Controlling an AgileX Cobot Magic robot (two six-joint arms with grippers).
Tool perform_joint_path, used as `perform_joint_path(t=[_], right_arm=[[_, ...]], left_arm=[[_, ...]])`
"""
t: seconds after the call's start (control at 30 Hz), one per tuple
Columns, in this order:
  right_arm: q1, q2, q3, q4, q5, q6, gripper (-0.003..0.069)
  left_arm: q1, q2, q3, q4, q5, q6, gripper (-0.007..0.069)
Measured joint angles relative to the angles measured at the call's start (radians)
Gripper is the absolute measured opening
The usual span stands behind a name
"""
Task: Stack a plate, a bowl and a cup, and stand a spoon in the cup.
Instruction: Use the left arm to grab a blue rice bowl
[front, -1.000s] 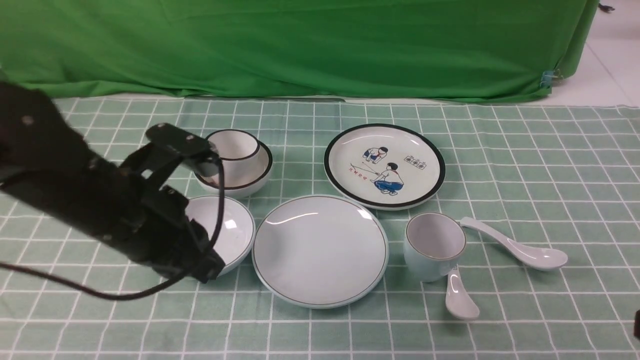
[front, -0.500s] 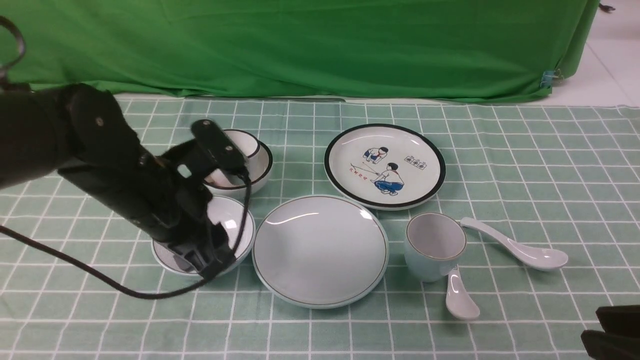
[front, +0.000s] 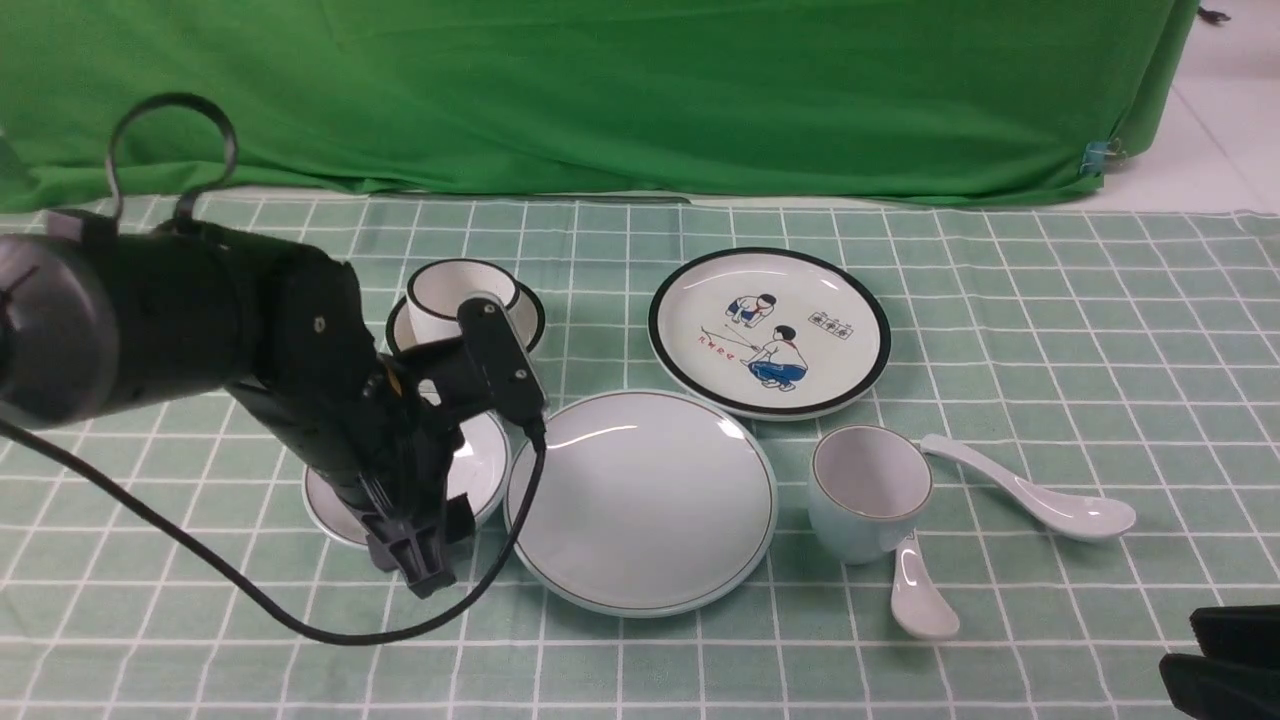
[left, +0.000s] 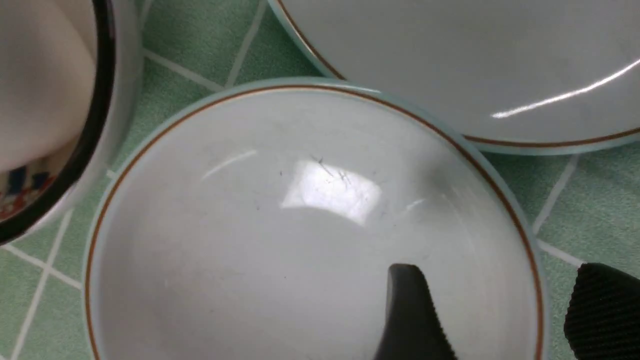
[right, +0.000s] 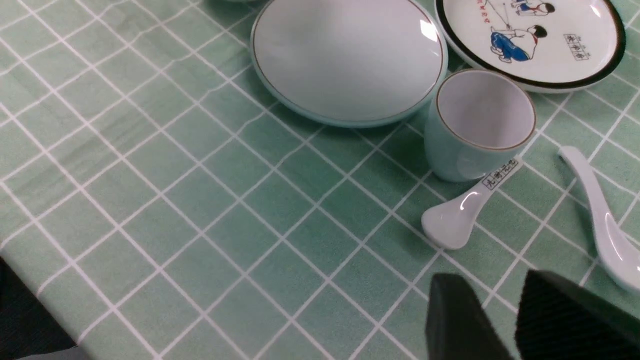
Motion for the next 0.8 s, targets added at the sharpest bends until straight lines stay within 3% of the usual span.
perform_joint_path(t=[0.3, 0.47, 0.5, 0.6, 0.8], right_arm=[[0.0, 0.0, -0.001, 0.0, 0.022, 0.004, 0.023], [0.0, 0.0, -0.001, 0.005, 0.029, 0.011, 0.023], [0.0, 0.0, -0.001, 0.005, 0.03, 0.016, 0.023], [0.0, 0.0, -0.001, 0.005, 0.032, 0.019, 0.023], [0.0, 0.0, -0.001, 0.005, 0.034, 0.019, 0.023]], left_arm=[[0.0, 0.089, 0.0, 0.096, -0.028, -0.011, 0.0386], [-0.005, 0.086, -0.002, 0.103, -0.034, -0.028, 0.0258], [-0.009, 0.077, -0.003, 0.104, -0.032, -0.029, 0.0191], [-0.011, 0.063, -0.01, 0.11, -0.014, -0.051, 0.0153], [-0.042, -0.007, -0.01, 0.131, 0.061, -0.246, 0.0056]])
